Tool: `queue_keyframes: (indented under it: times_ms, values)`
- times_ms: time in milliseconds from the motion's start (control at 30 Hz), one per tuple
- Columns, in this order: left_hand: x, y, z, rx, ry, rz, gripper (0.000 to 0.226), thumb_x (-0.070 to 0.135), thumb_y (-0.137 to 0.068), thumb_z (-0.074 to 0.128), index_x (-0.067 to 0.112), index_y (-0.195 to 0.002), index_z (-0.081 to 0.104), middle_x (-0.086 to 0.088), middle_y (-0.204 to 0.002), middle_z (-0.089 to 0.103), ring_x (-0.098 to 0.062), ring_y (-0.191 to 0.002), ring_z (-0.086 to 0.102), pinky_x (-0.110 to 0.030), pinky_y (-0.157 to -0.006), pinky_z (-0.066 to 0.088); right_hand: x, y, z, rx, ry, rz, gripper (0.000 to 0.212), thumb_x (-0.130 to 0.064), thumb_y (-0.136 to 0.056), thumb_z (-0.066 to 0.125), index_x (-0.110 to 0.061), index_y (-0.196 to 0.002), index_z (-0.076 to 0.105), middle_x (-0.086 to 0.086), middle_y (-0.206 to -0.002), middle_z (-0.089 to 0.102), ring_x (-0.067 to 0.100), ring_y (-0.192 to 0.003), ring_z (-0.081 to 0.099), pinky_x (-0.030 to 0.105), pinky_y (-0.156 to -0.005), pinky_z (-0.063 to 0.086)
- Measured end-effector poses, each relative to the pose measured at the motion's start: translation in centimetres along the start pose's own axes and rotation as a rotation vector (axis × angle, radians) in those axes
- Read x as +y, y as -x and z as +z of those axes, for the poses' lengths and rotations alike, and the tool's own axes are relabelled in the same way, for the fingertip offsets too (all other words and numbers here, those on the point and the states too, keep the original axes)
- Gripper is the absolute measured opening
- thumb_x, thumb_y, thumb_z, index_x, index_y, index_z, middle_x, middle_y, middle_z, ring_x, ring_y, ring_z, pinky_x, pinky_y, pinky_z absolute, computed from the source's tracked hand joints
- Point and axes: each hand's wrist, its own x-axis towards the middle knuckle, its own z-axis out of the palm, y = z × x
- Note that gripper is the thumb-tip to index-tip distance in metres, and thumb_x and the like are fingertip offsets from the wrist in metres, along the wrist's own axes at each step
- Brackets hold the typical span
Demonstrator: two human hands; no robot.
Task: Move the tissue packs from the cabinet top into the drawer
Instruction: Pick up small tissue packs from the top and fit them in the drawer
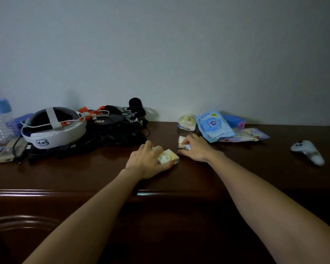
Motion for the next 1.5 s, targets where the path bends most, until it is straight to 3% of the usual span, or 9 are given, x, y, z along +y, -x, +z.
queue_keyframes:
  times_ms: [200,433,533,667,833,1067,1167,1333,1500]
  values:
    - [2.1,7.2,-1.4,0.130,-0.007,0.051,0.084,0.092,-0.072,0.035,0.032,-0.127,0.057,0.003,-0.112,0.047,-0.020,-0.102,0.058,-0.036,-0.067,0.047,-1.4,9.4,0.7,0.267,-0.013,-0.088,0.023,-0.050,-0.086,0.071,-0.033,-0.096,0.059,-0.011,-0.101,0.053,0.016,-0.098,0.061,0.031,-0.068,0.038]
    - [4.9,17.2,0.7,0.456,-0.029,0.244,0.076,0.080,-0.081,0.050,0.022,-0.129,0.060,-0.004,-0.125,0.051,-0.022,-0.107,0.057,-0.038,-0.068,0.056,-3.4,17.8,2.0,0.530,0.051,-0.152,0.031,-0.032,-0.083,0.071,-0.022,-0.112,0.073,0.001,-0.102,0.064,0.024,-0.096,0.061,0.035,-0.071,0.049]
    - [4.8,20.9,2.9,0.457,0.001,0.252,0.077,0.081,-0.082,0.048,0.023,-0.132,0.057,-0.003,-0.127,0.048,-0.020,-0.107,0.055,-0.035,-0.069,0.054,-3.6,21.4,3.4,0.724,-0.027,-0.252,0.025,-0.016,-0.081,0.069,-0.010,-0.104,0.074,0.006,-0.093,0.064,0.027,-0.088,0.061,0.035,-0.067,0.050]
    - [3.5,26.3,8.6,0.355,0.066,0.137,0.082,0.082,-0.082,0.047,0.023,-0.140,0.051,-0.003,-0.126,0.047,-0.019,-0.103,0.055,-0.034,-0.065,0.052,-3.0,26.5,8.1,0.831,-0.192,-0.285,0.021,-0.018,-0.088,0.066,-0.010,-0.107,0.071,0.002,-0.097,0.064,0.015,-0.093,0.058,0.014,-0.076,0.043]
    - [0.6,32.7,17.8,0.093,0.045,-0.021,0.086,0.085,-0.081,0.042,0.023,-0.141,0.050,-0.002,-0.122,0.046,-0.022,-0.102,0.055,-0.037,-0.073,0.055,-0.8,32.3,19.4,0.532,-0.172,-0.274,0.019,-0.021,-0.094,0.064,-0.011,-0.107,0.073,-0.001,-0.094,0.065,0.015,-0.090,0.056,0.023,-0.071,0.048]
    - [-1.2,37.2,26.2,-0.177,0.039,-0.228,0.087,0.092,-0.078,0.033,0.027,-0.128,0.061,-0.007,-0.129,0.047,-0.023,-0.099,0.063,-0.034,-0.066,0.055,2.7,34.0,33.4,-0.148,-0.228,0.132,0.022,-0.041,-0.099,0.057,-0.032,-0.108,0.075,-0.014,-0.107,0.074,0.010,-0.097,0.065,0.029,-0.074,0.052]
    - [-1.9,38.3,28.8,-0.254,0.056,-0.312,0.090,0.093,-0.076,0.028,0.029,-0.134,0.056,-0.003,-0.131,0.046,-0.020,-0.107,0.058,-0.033,-0.073,0.054,3.0,32.8,37.5,-0.211,-0.247,0.180,0.022,-0.041,-0.099,0.057,-0.033,-0.112,0.073,-0.013,-0.108,0.074,0.006,-0.092,0.063,0.021,-0.066,0.046]
    - [-1.8,38.9,31.3,-0.227,0.043,-0.336,0.088,0.089,-0.078,0.036,0.022,-0.131,0.061,-0.007,-0.120,0.053,-0.021,-0.095,0.061,-0.031,-0.064,0.052,3.0,28.8,42.1,-0.331,-0.277,0.101,0.022,-0.031,-0.100,0.057,-0.029,-0.117,0.072,-0.001,-0.124,0.067,0.021,-0.113,0.062,0.041,-0.094,0.052]
    - [-2.6,39.9,32.9,-0.296,0.020,-0.335,0.075,0.082,-0.078,0.052,0.023,-0.122,0.064,-0.010,-0.122,0.055,-0.023,-0.095,0.061,-0.033,-0.066,0.053,4.2,27.8,45.6,-0.776,-0.415,0.099,0.028,-0.028,-0.100,0.059,-0.029,-0.125,0.070,0.009,-0.158,0.032,0.030,-0.144,0.031,0.037,-0.109,0.029]
